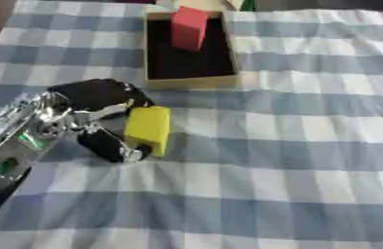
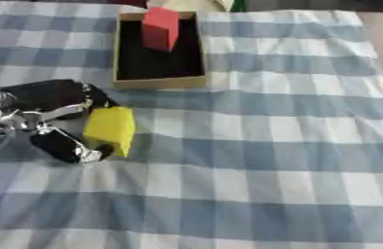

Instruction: Pick up objects on the table and place them in the box.

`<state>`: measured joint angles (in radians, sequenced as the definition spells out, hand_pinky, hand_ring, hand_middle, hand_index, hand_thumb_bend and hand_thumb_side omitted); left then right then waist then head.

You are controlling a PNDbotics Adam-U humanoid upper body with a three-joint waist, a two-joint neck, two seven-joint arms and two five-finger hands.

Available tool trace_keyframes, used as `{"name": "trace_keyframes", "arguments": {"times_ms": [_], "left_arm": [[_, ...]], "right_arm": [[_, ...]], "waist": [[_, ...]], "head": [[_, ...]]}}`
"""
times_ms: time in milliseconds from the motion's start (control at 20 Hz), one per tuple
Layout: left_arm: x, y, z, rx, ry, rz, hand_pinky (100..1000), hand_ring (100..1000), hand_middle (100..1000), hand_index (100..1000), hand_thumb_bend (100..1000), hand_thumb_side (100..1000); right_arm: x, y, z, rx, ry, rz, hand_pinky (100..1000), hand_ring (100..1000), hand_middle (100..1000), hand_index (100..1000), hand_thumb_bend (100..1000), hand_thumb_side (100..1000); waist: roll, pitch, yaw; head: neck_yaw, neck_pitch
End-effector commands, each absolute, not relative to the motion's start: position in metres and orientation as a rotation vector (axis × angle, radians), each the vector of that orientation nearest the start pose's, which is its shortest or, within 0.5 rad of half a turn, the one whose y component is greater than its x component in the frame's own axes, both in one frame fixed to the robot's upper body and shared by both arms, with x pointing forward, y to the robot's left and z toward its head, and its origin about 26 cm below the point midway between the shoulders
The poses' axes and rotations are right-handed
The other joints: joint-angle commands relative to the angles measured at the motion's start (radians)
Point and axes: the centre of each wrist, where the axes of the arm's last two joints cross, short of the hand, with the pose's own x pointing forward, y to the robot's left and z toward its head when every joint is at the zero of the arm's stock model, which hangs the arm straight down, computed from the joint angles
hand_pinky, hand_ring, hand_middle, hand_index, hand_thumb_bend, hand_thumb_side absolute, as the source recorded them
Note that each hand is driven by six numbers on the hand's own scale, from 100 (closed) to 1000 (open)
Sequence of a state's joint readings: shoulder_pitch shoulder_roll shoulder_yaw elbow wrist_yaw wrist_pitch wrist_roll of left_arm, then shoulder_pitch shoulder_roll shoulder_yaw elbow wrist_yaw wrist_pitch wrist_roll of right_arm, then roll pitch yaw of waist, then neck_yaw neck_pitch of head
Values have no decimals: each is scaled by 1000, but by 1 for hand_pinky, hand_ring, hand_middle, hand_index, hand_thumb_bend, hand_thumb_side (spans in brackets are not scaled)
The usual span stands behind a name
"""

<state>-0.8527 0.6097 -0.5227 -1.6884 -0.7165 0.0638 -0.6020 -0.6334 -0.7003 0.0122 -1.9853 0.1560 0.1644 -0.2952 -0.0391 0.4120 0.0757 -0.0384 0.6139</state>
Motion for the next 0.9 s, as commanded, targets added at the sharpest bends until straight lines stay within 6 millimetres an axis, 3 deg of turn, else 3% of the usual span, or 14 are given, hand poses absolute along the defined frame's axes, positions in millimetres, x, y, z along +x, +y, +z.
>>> {"name": "trace_keyframes", "arguments": {"times_ms": [50,550,900], "left_arm": [[352,175,284,926,-1630,-1875,641,655,616,800,100,574],[322,183,349,1027,-1871,-1666,622,628,587,784,100,617],[348,193,379,1079,-1918,-1506,617,618,579,778,100,614]], "right_arm": [[296,-277,340,1153,3364,-513,810,835,613,803,213,764],[296,-274,345,1130,3345,-511,810,834,613,803,212,763],[295,-270,352,1089,3328,-513,810,835,613,802,217,756]], "waist": [[1,-25,2],[4,-19,-10],[14,-4,-44]], "head": [[-3,-11],[0,-21],[25,-46]]}}
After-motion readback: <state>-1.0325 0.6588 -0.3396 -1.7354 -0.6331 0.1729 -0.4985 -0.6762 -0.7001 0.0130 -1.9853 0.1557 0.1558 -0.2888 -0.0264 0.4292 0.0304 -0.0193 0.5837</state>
